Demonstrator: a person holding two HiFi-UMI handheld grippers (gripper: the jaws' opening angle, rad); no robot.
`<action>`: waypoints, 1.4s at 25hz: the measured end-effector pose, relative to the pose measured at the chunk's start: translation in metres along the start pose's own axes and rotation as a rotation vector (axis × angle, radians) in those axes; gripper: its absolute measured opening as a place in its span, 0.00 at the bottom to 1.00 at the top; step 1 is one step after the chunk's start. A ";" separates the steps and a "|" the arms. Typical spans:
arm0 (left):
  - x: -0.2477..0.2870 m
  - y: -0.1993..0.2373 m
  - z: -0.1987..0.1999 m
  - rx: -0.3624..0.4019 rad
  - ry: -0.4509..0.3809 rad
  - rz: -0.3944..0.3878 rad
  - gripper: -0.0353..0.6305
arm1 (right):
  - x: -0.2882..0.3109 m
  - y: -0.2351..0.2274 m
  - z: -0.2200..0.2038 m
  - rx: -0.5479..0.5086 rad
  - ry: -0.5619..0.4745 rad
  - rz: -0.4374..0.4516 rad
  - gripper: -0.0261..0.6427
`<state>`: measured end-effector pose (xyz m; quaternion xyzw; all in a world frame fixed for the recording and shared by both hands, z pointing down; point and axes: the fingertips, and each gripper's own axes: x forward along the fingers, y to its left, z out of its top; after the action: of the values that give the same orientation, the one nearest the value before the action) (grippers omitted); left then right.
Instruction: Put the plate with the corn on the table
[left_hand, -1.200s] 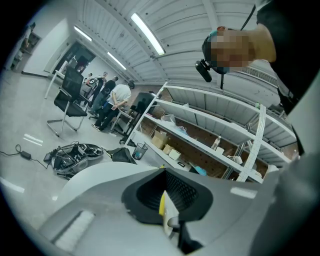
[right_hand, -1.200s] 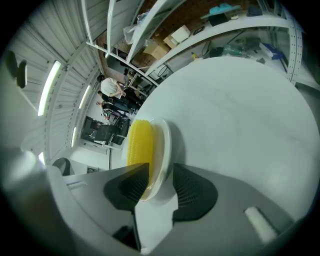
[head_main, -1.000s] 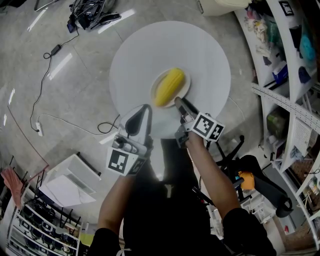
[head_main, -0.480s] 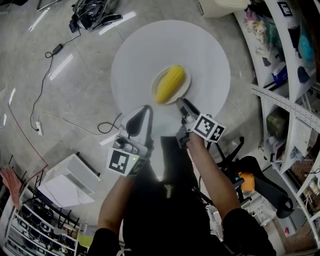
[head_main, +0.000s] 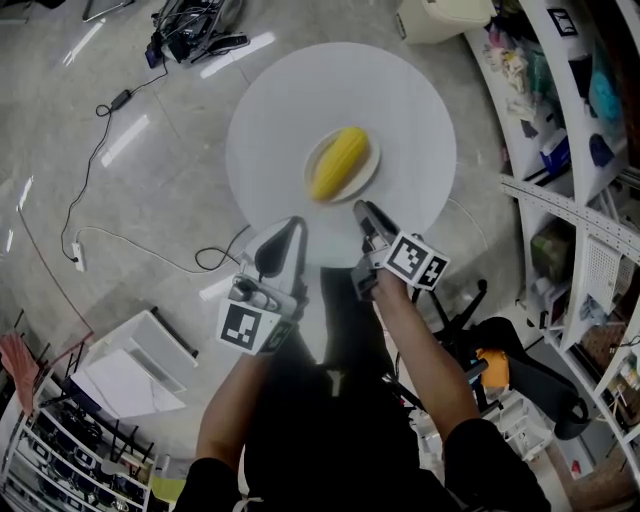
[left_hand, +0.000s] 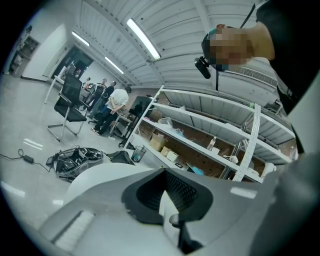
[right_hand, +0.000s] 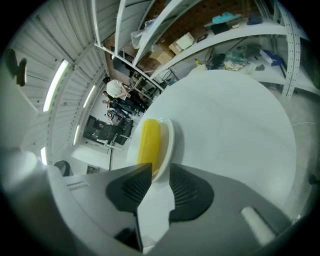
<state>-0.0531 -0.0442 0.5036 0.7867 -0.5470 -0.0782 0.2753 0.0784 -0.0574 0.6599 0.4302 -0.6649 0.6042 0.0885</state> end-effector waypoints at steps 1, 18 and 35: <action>-0.002 -0.002 0.000 0.000 -0.003 -0.001 0.06 | -0.002 0.001 -0.001 -0.001 0.000 0.001 0.21; -0.025 -0.035 0.017 0.033 -0.026 -0.020 0.06 | -0.039 0.034 -0.008 -0.079 -0.014 0.025 0.05; -0.059 -0.072 0.079 0.080 -0.101 -0.047 0.06 | -0.093 0.108 0.011 -0.210 -0.112 0.072 0.05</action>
<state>-0.0507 -0.0008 0.3898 0.8048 -0.5441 -0.1023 0.2140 0.0664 -0.0346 0.5196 0.4275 -0.7435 0.5089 0.0742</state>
